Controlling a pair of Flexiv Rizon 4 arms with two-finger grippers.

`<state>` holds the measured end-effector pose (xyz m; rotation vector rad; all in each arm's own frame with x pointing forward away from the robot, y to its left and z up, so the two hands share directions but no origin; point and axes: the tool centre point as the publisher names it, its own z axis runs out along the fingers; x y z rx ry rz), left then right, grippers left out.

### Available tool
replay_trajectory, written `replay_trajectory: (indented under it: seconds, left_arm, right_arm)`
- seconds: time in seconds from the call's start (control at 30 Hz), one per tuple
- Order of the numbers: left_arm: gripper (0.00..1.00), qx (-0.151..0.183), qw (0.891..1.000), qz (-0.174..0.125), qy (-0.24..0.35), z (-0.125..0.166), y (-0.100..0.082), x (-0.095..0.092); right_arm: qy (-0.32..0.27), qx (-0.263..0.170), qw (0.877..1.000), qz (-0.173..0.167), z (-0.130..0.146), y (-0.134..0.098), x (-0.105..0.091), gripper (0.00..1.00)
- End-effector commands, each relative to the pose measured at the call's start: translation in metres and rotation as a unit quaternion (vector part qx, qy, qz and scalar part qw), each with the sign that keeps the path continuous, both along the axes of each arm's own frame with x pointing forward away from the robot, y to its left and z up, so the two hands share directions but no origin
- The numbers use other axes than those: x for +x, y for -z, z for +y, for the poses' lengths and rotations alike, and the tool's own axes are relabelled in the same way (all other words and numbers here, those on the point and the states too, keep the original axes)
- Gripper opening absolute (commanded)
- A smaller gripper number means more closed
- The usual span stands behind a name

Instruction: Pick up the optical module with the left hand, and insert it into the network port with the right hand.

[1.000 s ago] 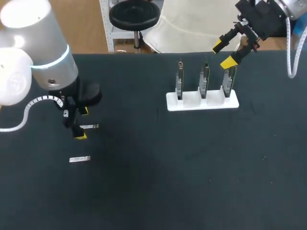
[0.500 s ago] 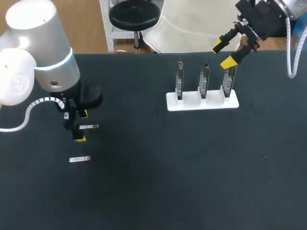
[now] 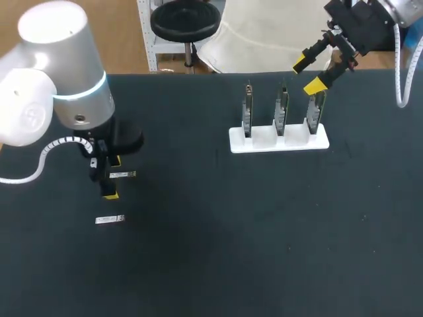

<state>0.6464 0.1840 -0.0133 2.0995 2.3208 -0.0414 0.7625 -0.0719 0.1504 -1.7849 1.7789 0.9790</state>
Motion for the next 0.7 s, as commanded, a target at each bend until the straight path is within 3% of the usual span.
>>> replay_trajectory:
  seconds: [0.03, 0.47, 0.5, 0.53, 0.7]
  left_arm:
    - [1.00, 0.004, 1.000, 0.003, -0.003, 0.0006, 0.0027, 0.0012]
    - [0.97, 0.004, 1.000, 0.003, -0.010, 0.0017, 0.0052, 0.0007]
    - [0.69, 0.004, 1.000, 0.003, -0.010, 0.0014, 0.0052, 0.0009]
    - [0.47, 0.004, 1.000, 0.003, -0.009, 0.0011, 0.0053, 0.0012]
    - [0.36, 0.004, 1.000, -0.002, -0.013, 0.0002, 0.0053, 0.0033]
  right_arm:
    - [0.001, 0.000, 1.000, -0.001, 0.0001, 0.0002, -0.0009, 1.00]
    - [0.001, 0.000, 1.000, -0.001, 0.0001, 0.0002, -0.0009, 1.00]
    - [0.001, 0.000, 1.000, -0.001, 0.0001, 0.0002, -0.0009, 1.00]
    - [0.001, 0.000, 1.000, -0.001, 0.0001, 0.0002, -0.0009, 1.00]
    - [0.001, 0.000, 1.000, -0.001, 0.0001, 0.0002, -0.0009, 1.00]
